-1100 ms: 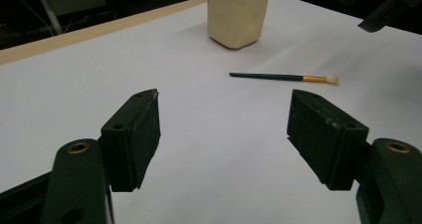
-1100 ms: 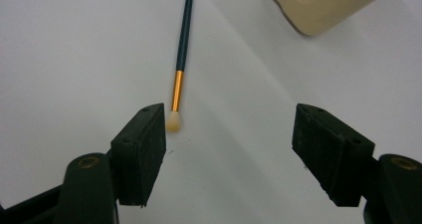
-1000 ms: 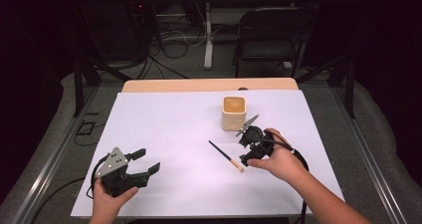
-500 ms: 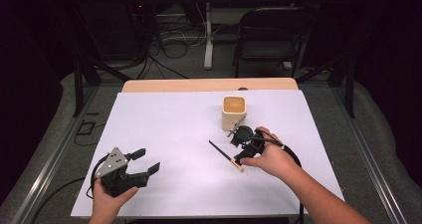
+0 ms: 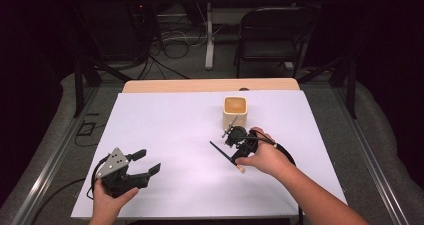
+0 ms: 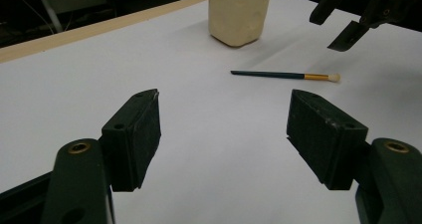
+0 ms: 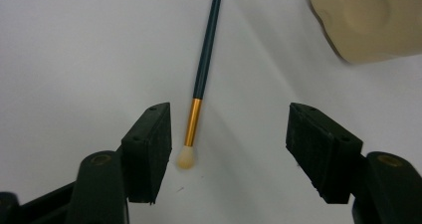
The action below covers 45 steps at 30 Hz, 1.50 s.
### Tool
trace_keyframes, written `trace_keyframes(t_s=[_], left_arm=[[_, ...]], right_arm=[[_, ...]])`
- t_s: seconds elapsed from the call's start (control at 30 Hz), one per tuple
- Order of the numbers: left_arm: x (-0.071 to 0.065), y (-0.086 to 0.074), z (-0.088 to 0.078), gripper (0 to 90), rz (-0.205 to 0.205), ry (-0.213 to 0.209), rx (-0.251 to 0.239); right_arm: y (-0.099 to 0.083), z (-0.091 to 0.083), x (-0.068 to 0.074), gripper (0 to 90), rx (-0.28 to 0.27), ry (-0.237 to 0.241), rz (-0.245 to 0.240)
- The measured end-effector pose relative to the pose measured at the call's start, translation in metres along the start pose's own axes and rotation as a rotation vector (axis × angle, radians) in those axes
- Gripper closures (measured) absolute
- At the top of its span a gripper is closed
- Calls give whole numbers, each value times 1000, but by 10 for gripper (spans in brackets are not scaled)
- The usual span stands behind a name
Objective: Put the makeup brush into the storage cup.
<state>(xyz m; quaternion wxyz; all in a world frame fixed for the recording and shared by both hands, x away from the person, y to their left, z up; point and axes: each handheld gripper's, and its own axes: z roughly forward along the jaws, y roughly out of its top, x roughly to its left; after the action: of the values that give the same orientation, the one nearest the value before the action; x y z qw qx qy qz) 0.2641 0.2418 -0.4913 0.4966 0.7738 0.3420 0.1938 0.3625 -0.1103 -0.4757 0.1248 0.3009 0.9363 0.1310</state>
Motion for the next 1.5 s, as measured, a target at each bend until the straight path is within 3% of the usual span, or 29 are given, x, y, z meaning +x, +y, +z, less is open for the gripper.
trace_keyframes(t_s=[0.67,1.5], left_arm=[[0,0,1,299,9,2,15],[0,-1,2,301,4,-3,18]], right_arm=[[14,22,0,463,50,21,-13],[20,36,3,622,109,45,-20]])
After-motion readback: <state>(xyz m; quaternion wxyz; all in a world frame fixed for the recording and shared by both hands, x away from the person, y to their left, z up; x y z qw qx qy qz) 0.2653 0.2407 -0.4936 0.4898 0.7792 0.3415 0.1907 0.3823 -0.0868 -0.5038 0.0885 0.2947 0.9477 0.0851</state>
